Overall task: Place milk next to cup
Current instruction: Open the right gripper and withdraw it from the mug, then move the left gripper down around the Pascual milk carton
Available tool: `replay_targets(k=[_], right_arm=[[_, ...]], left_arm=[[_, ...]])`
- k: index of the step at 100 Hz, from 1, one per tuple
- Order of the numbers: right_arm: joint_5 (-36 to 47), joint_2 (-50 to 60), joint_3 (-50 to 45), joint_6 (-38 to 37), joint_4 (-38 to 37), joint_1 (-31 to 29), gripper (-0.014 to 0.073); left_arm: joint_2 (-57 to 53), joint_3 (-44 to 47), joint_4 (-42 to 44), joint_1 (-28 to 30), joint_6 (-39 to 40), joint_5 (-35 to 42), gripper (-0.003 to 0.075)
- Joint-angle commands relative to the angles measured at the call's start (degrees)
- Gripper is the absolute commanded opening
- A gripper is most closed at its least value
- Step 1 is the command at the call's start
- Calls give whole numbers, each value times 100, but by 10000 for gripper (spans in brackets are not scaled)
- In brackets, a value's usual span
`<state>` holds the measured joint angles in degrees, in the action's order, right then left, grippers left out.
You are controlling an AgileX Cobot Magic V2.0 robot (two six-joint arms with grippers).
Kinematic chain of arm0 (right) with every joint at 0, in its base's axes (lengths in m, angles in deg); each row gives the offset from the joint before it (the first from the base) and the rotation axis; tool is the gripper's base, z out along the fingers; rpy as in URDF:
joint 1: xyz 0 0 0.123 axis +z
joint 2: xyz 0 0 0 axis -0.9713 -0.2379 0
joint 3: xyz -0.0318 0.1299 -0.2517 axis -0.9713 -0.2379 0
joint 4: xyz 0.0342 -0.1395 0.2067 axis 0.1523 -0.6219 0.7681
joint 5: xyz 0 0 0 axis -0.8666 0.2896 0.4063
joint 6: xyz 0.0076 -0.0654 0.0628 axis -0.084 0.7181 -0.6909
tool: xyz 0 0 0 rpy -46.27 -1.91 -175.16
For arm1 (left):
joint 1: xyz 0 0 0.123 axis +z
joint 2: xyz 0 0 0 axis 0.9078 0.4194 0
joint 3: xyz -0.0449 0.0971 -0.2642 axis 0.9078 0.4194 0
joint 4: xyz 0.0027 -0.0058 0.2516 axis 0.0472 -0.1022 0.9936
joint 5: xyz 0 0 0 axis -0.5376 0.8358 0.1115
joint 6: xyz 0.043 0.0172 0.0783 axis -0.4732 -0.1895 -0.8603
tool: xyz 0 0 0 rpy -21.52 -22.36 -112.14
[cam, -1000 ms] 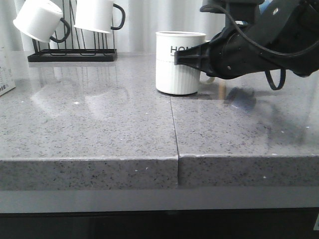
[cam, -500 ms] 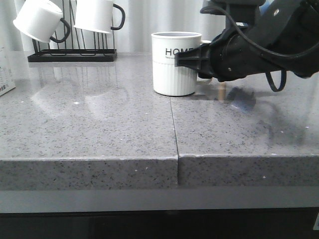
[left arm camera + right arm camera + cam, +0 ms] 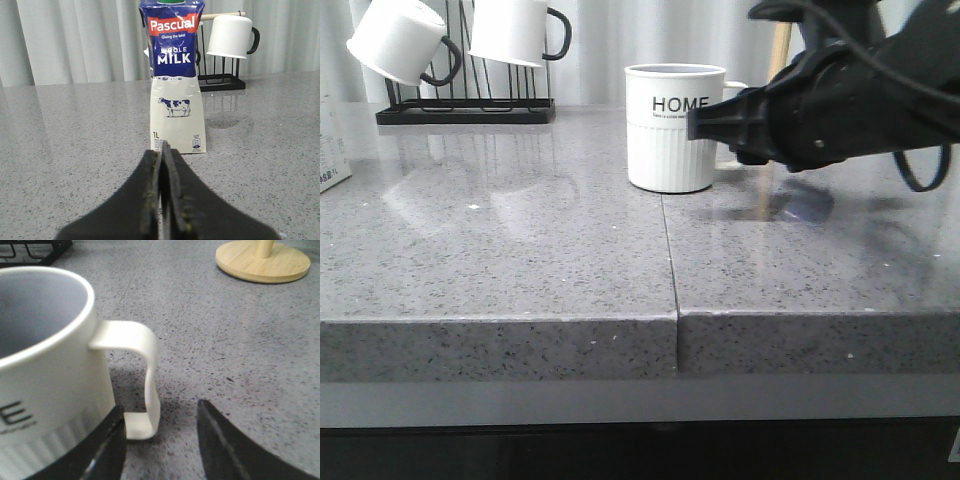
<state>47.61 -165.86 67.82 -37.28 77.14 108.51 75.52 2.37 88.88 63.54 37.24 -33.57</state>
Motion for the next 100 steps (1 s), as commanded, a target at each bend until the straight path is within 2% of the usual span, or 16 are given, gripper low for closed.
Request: replay_targets(k=[1, 21, 44, 53, 72, 85, 100], right_arm=[[513, 595, -135, 46, -119, 7, 351], [245, 1643, -727, 107, -132, -226, 351], [-1367, 3186, -1062, 56, -1151, -1400, 349], [-1875, 3804, -1164, -322, -1759, -1959, 349], [-2934, 5036, -1458, -1701, -3183, -3030, 349], [-3497, 5827, -1631, -1887, -3367, -3426, 349], [-4074, 6758, -1889, -1888, -3502, -3465, 349]], left_arm=[[-197, 296, -50, 9, 39, 460, -21], [-197, 296, -50, 9, 39, 460, -21], [-197, 296, -50, 9, 39, 460, -21], [-197, 296, -50, 9, 39, 460, -21], [-197, 296, -50, 9, 39, 460, -21], [-197, 296, -50, 9, 39, 460, -21], [-197, 296, -50, 9, 39, 460, -21]])
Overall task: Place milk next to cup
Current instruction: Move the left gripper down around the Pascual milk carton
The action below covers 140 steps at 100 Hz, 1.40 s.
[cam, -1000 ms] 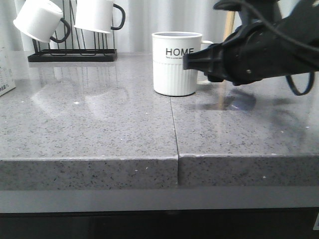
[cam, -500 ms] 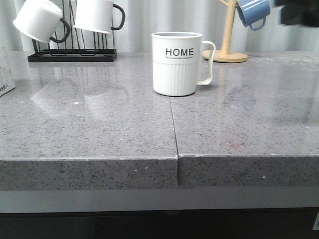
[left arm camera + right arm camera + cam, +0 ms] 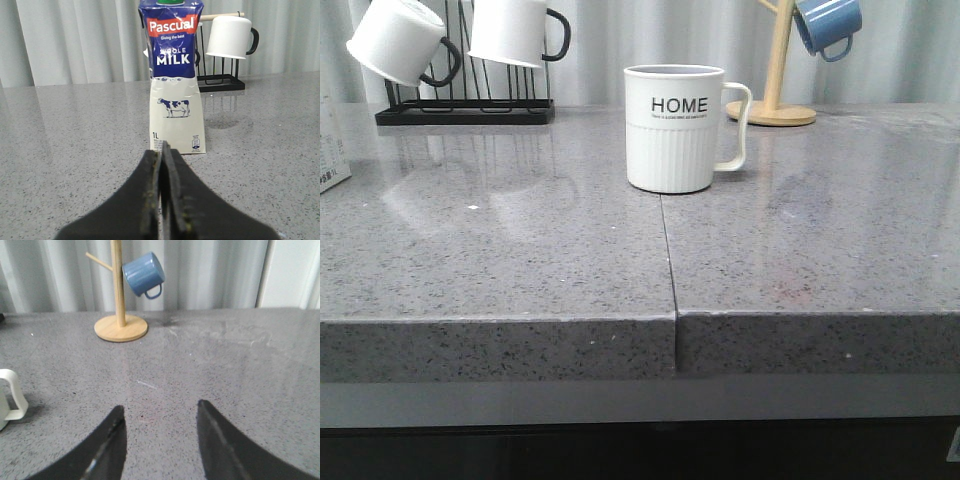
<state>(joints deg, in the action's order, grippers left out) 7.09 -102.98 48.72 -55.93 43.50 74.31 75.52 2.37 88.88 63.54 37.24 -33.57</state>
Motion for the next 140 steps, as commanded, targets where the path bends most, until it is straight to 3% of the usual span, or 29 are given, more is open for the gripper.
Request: replay_targets(k=[1, 14, 25, 33, 51, 124, 140], right_arm=[[-58, 508, 7, -23, -138, -45, 349], [-599, 1130, -248, -23, -138, -45, 349], [-514, 1484, -507, -23, -133, -45, 311], [-407, 1605, -576, -23, -133, -45, 223], [-348, 1642, -576, -23, -133, -45, -73], [-264, 1642, -576, -23, -133, -45, -68], [-264, 1642, -576, -23, -133, -45, -68]], left_arm=[[-197, 296, -50, 9, 39, 460, -21], [-197, 296, -50, 9, 39, 460, -21], [-197, 296, -50, 9, 39, 460, -21], [-197, 296, -50, 9, 39, 460, -21], [-197, 296, -50, 9, 39, 460, -21], [-197, 296, -50, 9, 39, 460, -21], [-197, 258, -50, 9, 39, 943, -21]])
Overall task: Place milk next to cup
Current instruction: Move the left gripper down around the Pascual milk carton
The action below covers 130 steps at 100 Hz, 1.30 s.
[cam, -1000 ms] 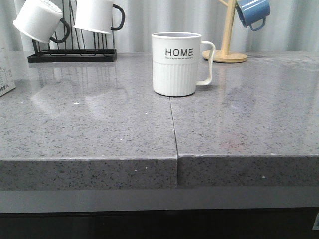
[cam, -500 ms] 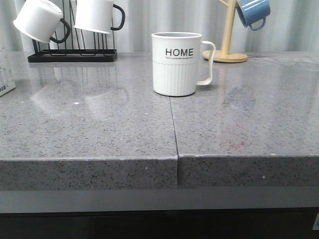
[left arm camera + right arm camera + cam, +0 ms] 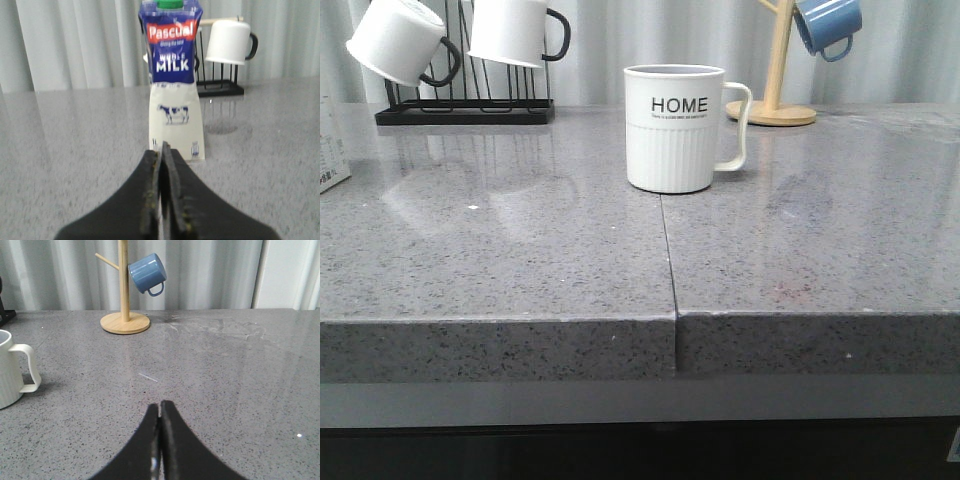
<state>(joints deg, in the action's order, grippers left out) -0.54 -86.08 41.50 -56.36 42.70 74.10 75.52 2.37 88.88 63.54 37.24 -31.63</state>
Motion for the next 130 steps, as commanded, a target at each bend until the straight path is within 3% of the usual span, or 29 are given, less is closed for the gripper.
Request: replay_targets(k=[1, 21, 52, 68, 91, 98, 105, 124, 130], right_arm=[[500, -49, 146, 20, -53, -24, -68], [500, -49, 146, 20, -53, -24, -68], [500, -49, 146, 20, -53, -24, -68], [500, -49, 146, 20, -53, -24, -68], [500, -49, 146, 20, -53, -24, -68], [500, -49, 146, 20, -53, -24, -68], [500, -49, 146, 20, -53, -24, -68], [500, -49, 146, 20, -53, -24, -68], [500, -49, 146, 20, -53, -24, -68]], left_arm=[[-197, 224, -72, 9, 39, 750, -21], [321, -836, -321, 9, 39, -413, -21], [2792, -3213, -825, -2, 39, -2063, -21], [3808, -3743, -826, -2, 39, -2057, -21], [4628, -3786, -826, -2, -134, -1405, 0], [4711, -3786, -826, -2, -213, -1268, 70], [4757, -3764, -848, -2, -213, -1106, 190], [4766, -3636, -999, -2, -213, -830, 674], [4766, -3535, -1129, -2, -213, -686, 714]])
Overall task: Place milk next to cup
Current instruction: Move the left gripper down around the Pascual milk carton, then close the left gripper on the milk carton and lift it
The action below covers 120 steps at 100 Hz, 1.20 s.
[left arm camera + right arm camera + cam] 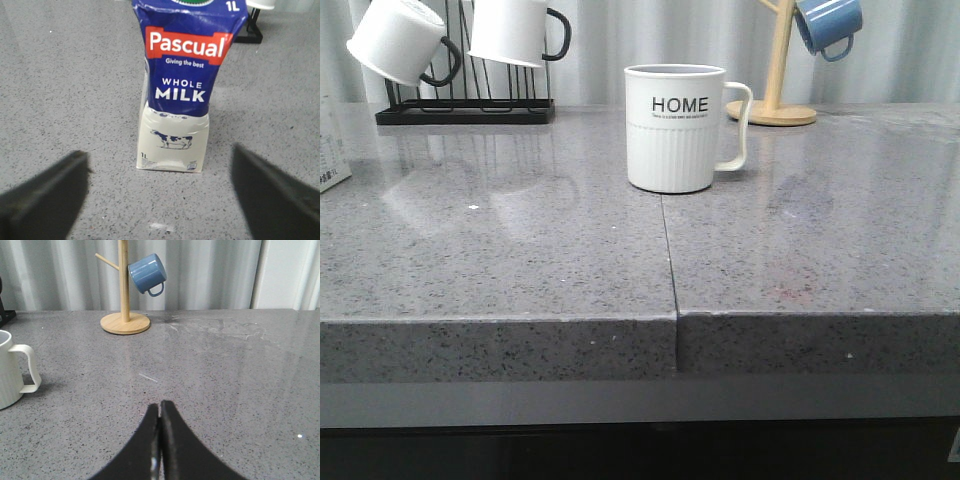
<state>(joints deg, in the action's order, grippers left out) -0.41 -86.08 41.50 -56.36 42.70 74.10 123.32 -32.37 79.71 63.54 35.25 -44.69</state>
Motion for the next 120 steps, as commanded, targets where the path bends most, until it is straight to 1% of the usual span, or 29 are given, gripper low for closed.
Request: replay_targets(k=[1, 11, 25, 42, 59, 90, 106, 120], right_arm=[[486, -49, 146, 20, -53, -24, -68], [486, -49, 146, 20, -53, -24, -68], [486, -49, 146, 20, -53, -24, -68], [486, -49, 146, 20, -53, -24, -68], [486, -49, 146, 20, -53, -24, -68], [486, -49, 146, 20, -53, -24, -68], [486, -49, 146, 20, -53, -24, -68], [486, -49, 146, 20, -53, -24, -68]], left_arm=[[-14, -49, -223, -2, -14, 640, 705], [-3, 189, -224, -2, -14, 1071, 653], [56, 438, -214, -2, -14, 1731, 652], [430, 438, -214, -23, -4, 2348, 652], [929, 427, -232, -313, -4, 2849, 652], [1991, 33, -339, -366, -4, 3603, 652], [2499, -331, -352, -332, -4, 3679, 652], [2913, -636, -352, -332, -4, 3914, 651]])
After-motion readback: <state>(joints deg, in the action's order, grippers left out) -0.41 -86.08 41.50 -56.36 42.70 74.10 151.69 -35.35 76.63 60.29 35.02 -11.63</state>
